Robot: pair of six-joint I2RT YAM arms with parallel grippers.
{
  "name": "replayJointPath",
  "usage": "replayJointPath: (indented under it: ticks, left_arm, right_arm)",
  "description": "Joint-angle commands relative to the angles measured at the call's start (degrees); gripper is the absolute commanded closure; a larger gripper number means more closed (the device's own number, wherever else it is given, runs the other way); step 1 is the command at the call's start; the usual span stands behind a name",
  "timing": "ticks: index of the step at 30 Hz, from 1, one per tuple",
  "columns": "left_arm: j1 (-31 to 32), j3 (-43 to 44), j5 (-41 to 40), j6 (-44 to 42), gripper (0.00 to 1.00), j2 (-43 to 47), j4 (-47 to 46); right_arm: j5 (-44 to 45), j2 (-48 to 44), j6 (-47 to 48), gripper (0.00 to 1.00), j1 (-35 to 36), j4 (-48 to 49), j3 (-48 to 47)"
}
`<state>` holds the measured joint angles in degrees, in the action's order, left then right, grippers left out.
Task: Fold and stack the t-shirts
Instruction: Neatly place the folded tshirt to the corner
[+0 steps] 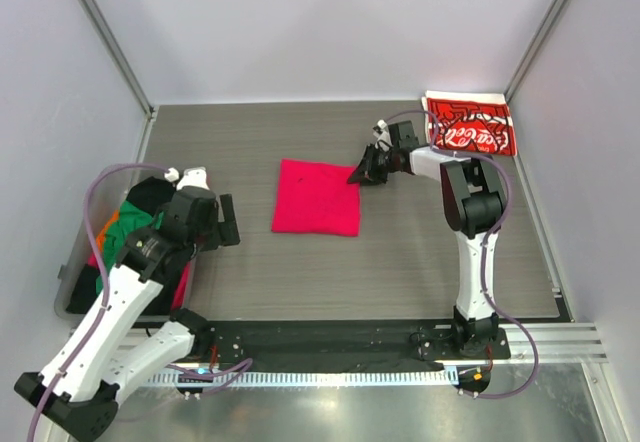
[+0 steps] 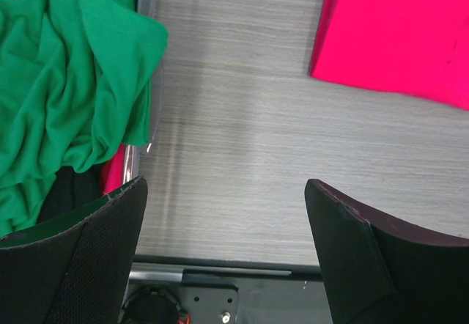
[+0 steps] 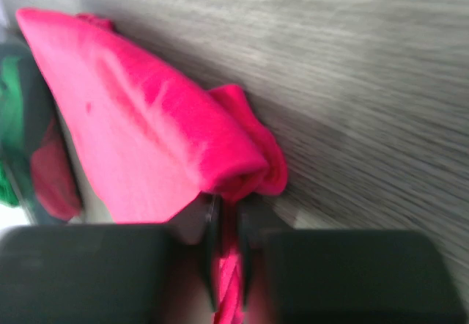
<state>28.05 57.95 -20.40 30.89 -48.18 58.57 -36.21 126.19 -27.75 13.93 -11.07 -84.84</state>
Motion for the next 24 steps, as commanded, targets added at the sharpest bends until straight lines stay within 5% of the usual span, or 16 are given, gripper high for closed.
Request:
replayJointPath:
  ticks: [1,6,17,24]
  left_arm:
    - [-0.2,-2.2,-2.7,0.8,0.11,3.8,-4.8]
    - [-0.2,-4.5,-6.0,2.2,0.09,8.4,-5.7]
    - [-0.1,-4.4,-8.4,3.1,0.1,8.1,-5.0]
    - [-0.2,-4.3,-8.4,3.2,0.12,7.2,-4.8]
  right_arm:
    - [-2.6,1.7,1.3,0.93,0.3,3.1,2.7]
    - [0.4,-2.8,3.2,0.99,-1.5,-1.2,2.0]
    - [23.9,-11.3,20.6,0.99,-9.0,-25.6,-13.1]
    - [37.9,-13.9,29.3,0.99,-12.3,-27.3,-20.3]
